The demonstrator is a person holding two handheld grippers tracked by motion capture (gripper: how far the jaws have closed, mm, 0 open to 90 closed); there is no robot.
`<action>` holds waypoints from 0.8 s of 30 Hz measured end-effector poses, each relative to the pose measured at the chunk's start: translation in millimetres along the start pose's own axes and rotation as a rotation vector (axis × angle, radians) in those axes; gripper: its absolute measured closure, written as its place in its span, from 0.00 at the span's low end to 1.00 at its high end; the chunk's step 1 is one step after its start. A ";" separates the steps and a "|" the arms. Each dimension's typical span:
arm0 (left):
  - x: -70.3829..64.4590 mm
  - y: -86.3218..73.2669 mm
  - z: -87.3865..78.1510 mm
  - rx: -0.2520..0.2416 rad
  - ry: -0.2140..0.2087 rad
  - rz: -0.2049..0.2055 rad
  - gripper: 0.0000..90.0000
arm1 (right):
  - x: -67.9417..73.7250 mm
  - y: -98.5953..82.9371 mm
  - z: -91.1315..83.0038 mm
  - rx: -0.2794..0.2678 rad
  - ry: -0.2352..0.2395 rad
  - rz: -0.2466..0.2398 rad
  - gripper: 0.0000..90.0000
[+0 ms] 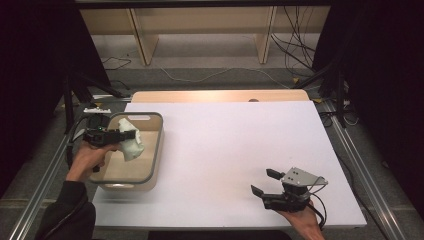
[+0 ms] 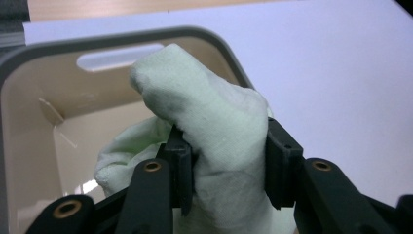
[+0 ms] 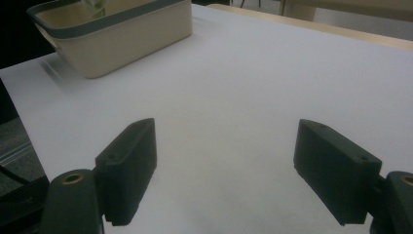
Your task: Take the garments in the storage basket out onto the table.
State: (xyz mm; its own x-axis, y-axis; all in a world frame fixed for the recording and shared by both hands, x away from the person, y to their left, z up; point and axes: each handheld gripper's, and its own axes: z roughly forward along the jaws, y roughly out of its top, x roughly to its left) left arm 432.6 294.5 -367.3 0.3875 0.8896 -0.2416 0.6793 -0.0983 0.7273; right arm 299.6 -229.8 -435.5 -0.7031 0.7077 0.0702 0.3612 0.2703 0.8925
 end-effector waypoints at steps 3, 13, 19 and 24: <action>-1.1 0.8 -1.4 -0.038 -0.025 -0.029 0.68 | 0.1 0.0 -0.4 0.005 -0.003 -0.002 0.27; -6.5 3.3 -5.4 -0.115 -0.121 -0.088 0.68 | -0.1 0.0 -0.6 0.000 0.000 0.004 0.27; -12.8 5.4 -7.3 -0.146 -0.168 -0.092 0.68 | -0.7 -0.1 -0.4 -0.002 0.003 0.007 0.27; -22.7 7.7 -8.6 -0.171 -0.207 -0.083 0.68 | -0.5 -0.1 -0.7 -0.002 0.003 0.010 0.27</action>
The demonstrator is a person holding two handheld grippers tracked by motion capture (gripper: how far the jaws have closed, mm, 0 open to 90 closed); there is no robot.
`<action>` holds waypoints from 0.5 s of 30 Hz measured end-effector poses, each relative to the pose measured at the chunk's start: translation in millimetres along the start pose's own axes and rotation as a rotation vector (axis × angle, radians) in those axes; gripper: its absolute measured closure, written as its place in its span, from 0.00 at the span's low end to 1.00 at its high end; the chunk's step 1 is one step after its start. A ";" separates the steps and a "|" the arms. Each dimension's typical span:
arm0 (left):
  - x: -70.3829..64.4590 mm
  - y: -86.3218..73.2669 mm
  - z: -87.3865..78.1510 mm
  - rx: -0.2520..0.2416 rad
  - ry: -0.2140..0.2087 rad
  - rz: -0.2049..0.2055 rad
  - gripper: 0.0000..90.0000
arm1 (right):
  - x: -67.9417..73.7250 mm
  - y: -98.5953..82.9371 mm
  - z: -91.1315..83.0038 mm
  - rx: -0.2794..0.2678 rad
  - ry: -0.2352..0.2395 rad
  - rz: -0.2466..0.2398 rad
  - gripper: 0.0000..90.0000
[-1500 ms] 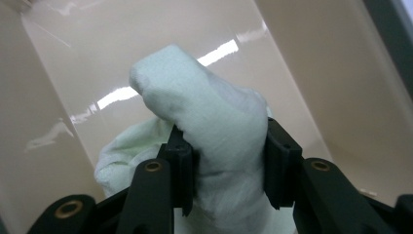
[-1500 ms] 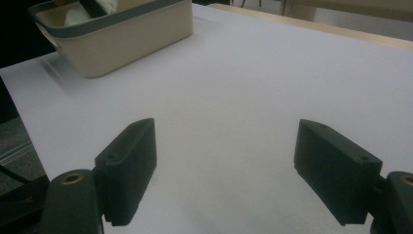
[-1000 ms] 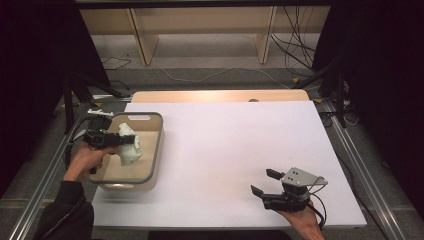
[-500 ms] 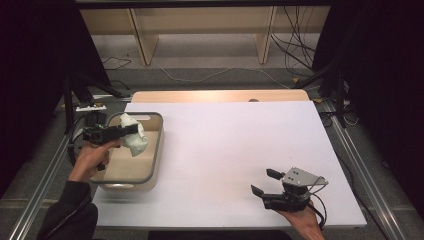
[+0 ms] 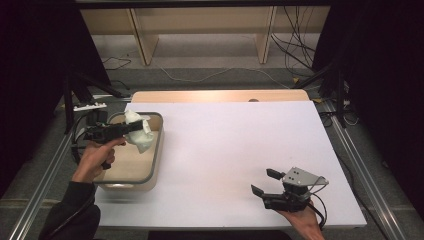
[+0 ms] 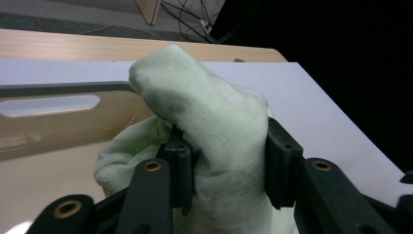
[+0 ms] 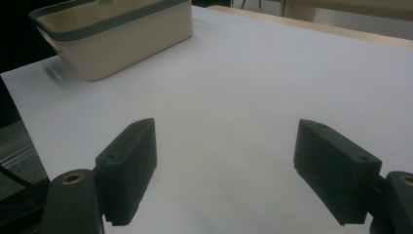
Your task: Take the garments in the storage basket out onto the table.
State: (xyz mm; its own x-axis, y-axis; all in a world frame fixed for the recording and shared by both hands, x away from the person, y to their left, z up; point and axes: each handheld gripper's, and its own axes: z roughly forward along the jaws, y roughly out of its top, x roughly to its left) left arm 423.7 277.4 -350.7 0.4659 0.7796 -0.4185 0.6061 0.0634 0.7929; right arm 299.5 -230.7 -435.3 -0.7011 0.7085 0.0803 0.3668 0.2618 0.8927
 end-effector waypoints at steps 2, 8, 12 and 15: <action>-3.3 0.1 1.5 -0.002 -0.020 0.010 0.68 | 0.0 0.0 -0.1 -0.001 0.001 0.001 0.27; -7.7 -0.7 6.2 -0.003 -0.044 0.012 0.68 | -0.2 0.0 -0.5 0.001 -0.001 0.001 0.27; -14.7 -0.6 12.0 0.002 -0.062 0.025 0.69 | -0.2 -0.1 0.2 -0.001 0.001 0.000 0.27; -18.5 -0.3 15.0 0.005 -0.072 0.031 0.69 | -0.3 -0.3 0.4 -0.001 0.001 0.001 0.27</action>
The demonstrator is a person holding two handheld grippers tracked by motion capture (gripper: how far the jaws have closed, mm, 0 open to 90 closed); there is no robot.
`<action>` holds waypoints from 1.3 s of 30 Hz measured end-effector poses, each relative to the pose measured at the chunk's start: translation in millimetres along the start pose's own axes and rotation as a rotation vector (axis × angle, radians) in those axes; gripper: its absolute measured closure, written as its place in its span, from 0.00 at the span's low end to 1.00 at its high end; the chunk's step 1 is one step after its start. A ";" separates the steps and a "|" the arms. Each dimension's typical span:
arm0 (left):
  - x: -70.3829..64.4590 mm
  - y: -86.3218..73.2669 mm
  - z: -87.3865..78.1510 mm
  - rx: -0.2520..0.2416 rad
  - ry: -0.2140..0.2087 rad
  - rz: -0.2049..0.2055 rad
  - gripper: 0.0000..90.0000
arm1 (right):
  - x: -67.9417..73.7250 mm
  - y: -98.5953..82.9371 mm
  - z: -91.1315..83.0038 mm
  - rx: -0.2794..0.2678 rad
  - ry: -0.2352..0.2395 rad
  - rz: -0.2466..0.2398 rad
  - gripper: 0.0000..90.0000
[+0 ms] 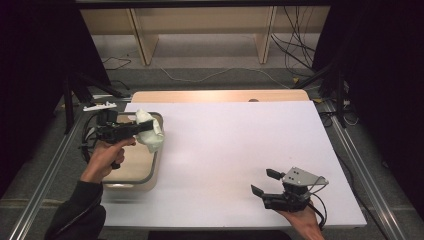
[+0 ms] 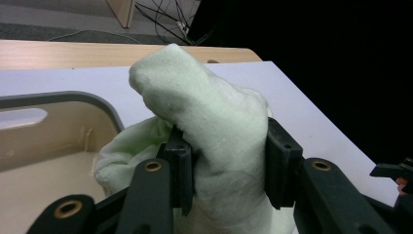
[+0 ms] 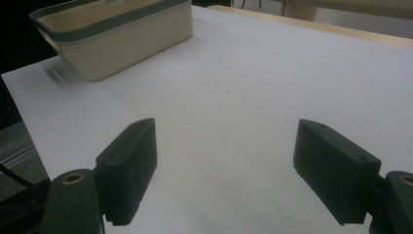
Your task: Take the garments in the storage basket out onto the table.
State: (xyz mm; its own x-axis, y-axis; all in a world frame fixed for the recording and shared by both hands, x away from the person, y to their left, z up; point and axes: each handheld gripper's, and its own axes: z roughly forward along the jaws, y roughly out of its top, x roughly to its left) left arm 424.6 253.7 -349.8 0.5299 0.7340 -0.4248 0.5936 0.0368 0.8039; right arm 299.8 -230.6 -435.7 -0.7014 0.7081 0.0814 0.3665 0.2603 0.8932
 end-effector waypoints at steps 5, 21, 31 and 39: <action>-10.1 0.3 8.9 0.007 -0.017 0.018 0.69 | -0.1 0.0 -0.7 0.000 0.000 0.005 0.27; -43.3 3.8 45.2 0.030 -0.065 0.084 0.69 | -0.6 0.1 -0.6 -0.002 -0.004 0.008 0.27; -66.9 5.6 81.1 0.054 -0.104 0.104 0.69 | 0.2 0.1 -0.4 -0.002 -0.001 0.007 0.27; -68.1 5.2 97.0 0.060 -0.109 0.099 0.69 | -0.1 0.0 0.1 -0.004 0.001 0.004 0.27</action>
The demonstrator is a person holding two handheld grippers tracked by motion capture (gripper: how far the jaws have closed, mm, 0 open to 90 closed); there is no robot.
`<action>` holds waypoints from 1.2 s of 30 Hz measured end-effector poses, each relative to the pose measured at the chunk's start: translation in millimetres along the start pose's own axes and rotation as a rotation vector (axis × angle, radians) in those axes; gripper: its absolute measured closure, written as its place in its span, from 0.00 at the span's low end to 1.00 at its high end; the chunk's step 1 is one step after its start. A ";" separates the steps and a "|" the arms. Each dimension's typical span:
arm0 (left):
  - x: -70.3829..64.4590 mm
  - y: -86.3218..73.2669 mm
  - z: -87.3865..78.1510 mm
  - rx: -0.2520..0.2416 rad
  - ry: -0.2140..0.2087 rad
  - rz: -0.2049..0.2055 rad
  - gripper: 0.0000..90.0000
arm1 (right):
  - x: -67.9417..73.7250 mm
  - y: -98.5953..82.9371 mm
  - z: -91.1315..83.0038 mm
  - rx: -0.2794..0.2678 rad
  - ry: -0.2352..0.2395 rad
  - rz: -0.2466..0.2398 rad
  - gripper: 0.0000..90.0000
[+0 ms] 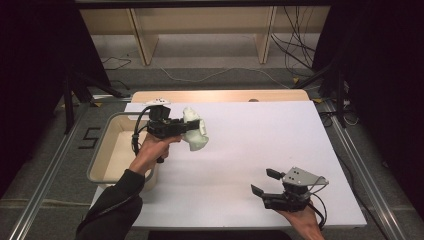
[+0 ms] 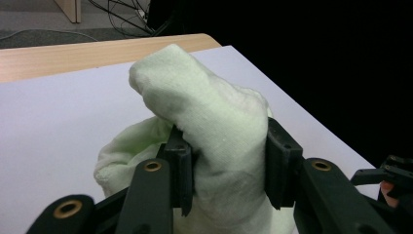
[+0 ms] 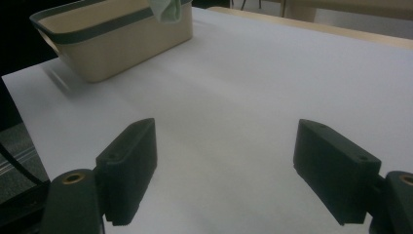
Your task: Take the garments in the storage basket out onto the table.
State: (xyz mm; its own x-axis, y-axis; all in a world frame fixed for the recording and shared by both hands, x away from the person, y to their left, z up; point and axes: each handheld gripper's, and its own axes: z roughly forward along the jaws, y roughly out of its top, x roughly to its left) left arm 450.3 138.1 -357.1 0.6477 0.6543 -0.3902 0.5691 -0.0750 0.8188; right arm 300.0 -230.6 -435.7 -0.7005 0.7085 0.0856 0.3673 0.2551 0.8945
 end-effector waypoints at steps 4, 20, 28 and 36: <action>0.0 -2.1 12.4 0.010 -0.006 0.001 0.69 | 0.3 0.0 0.2 0.000 0.001 -0.003 0.27; -5.5 -10.9 51.5 0.066 -0.002 0.019 0.68 | 0.7 0.0 0.2 -0.001 0.005 -0.004 0.27; -1.7 -14.3 63.5 0.060 0.004 -0.010 0.68 | 1.1 -0.1 0.5 0.004 0.008 -0.003 0.27; 1.6 -21.7 78.3 0.082 0.022 -0.012 0.67 | 1.4 -0.1 0.5 0.005 0.010 -0.004 0.27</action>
State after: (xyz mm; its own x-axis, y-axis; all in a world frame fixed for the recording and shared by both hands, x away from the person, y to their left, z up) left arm 478.7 81.9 -408.4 0.6294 0.6722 -0.3898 0.6172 -0.1278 0.7763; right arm 299.3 -229.3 -435.9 -0.7079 0.7011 0.0859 0.3670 0.2612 0.8928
